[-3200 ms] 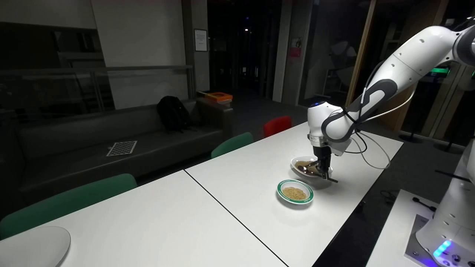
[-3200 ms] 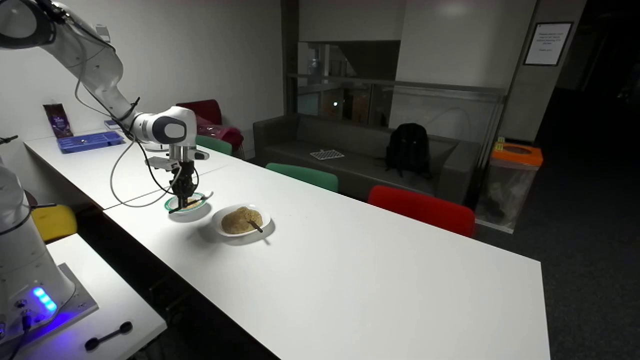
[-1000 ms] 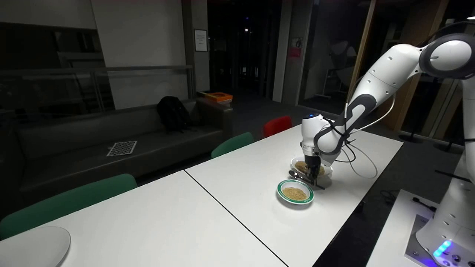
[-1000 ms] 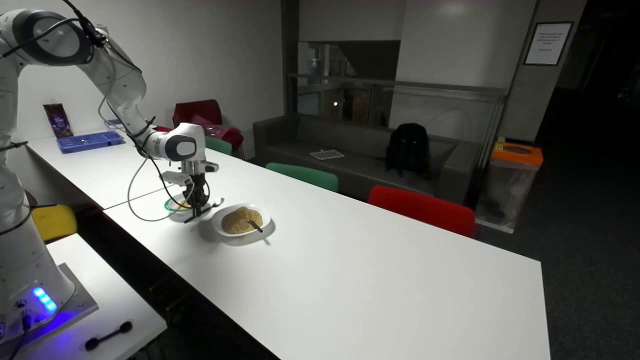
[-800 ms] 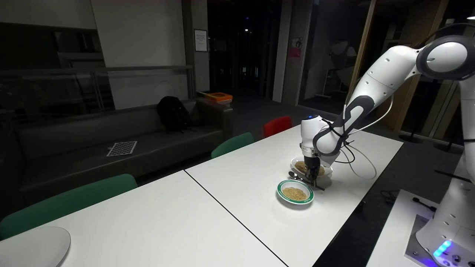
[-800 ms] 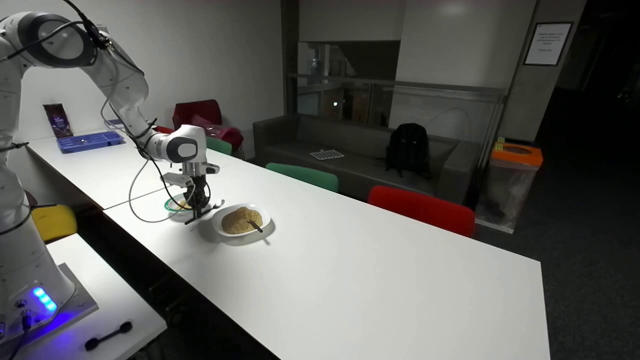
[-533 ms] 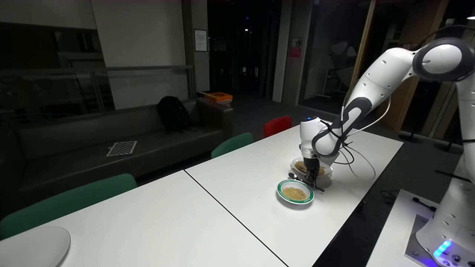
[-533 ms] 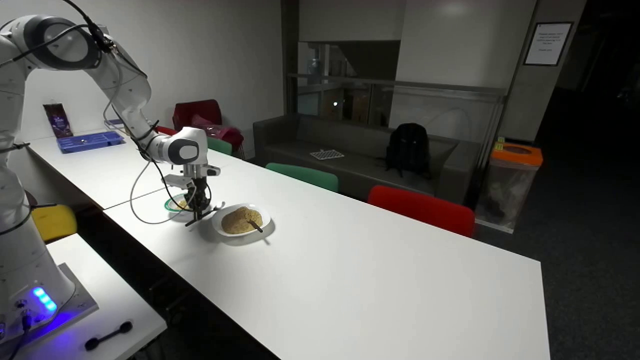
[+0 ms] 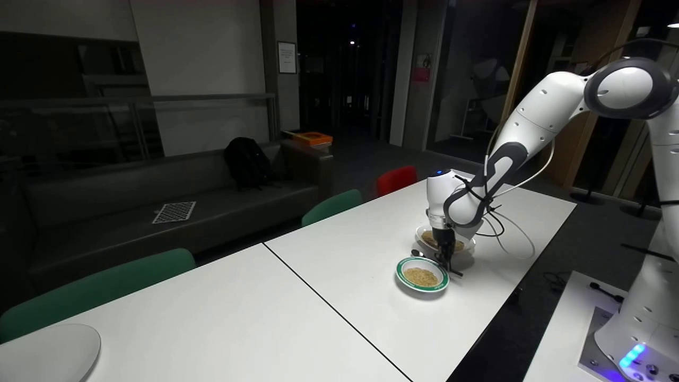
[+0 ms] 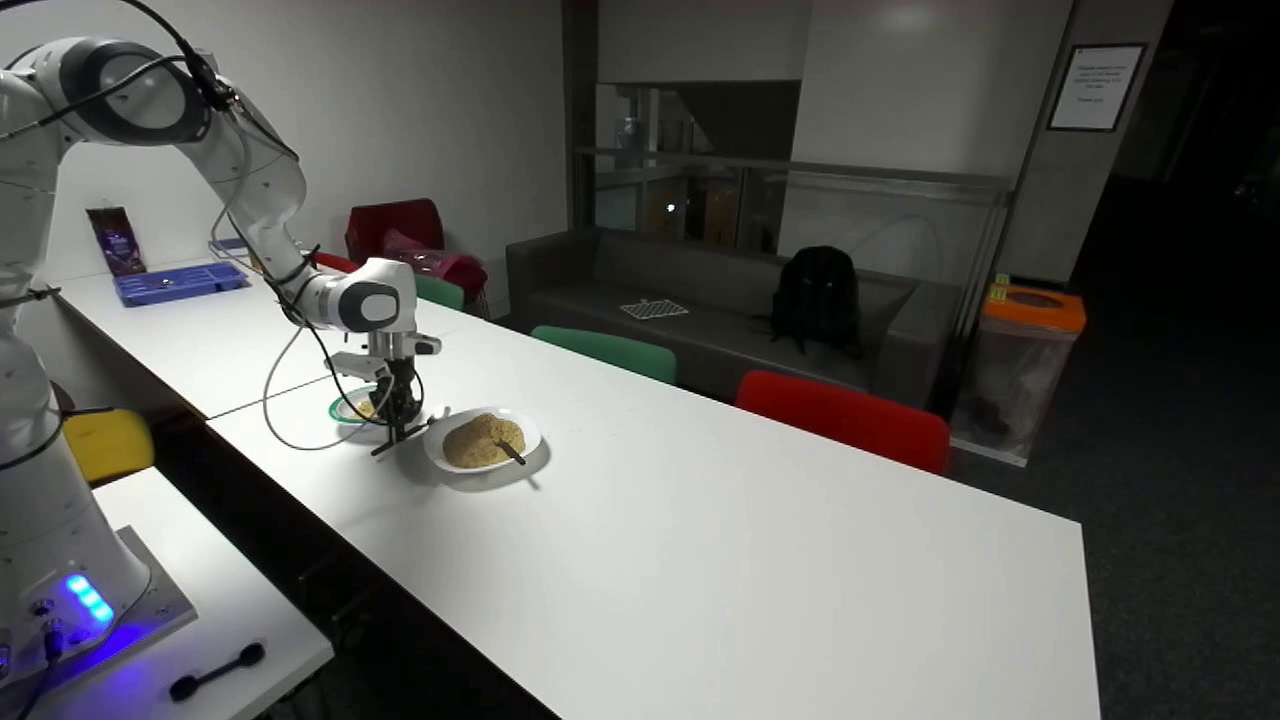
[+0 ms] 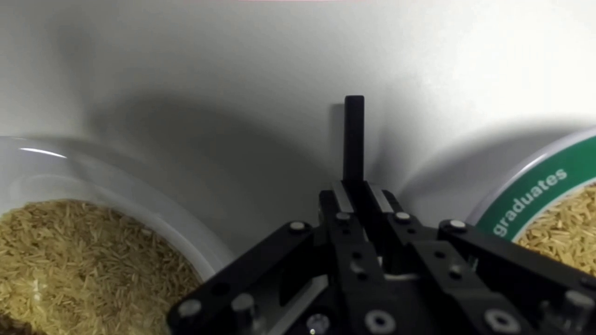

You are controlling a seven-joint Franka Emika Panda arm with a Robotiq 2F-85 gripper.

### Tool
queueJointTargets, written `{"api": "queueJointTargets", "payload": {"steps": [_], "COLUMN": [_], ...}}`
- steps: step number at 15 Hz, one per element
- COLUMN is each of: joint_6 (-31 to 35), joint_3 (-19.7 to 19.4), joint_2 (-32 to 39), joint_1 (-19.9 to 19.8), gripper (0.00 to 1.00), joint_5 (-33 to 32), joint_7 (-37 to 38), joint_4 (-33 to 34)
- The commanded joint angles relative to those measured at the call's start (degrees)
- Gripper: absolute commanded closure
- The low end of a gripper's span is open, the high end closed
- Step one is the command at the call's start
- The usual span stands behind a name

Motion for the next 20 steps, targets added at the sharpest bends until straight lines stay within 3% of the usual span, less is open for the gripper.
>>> {"api": "queueJointTargets", "payload": {"steps": [1, 7, 8, 9, 12, 15, 17, 20], "joint_6": [0.6, 0.7, 0.6, 0.6, 0.6, 0.5, 0.5, 0.5], "joint_3": [-1.2, -1.3, -1.3, -1.3, -1.3, -1.3, -1.3, -1.4], "joint_2": [0.5, 0.3, 0.4, 0.3, 0.3, 0.2, 0.0, -0.5], "joint_1": [1.1, 1.1, 1.1, 1.1, 1.0, 1.0, 1.0, 1.1], "gripper": [0.97, 0.97, 0.74, 0.66, 0.57, 0.82, 0.93, 1.0], "joint_5": [-1.0, -0.9, -1.0, -1.0, -0.9, -0.9, -0.9, -1.0], "joint_7": [1.8, 1.8, 1.8, 1.8, 1.7, 1.7, 1.8, 2.0], "joint_4": [0.7, 0.6, 0.7, 0.6, 0.6, 0.6, 0.5, 0.2]}}
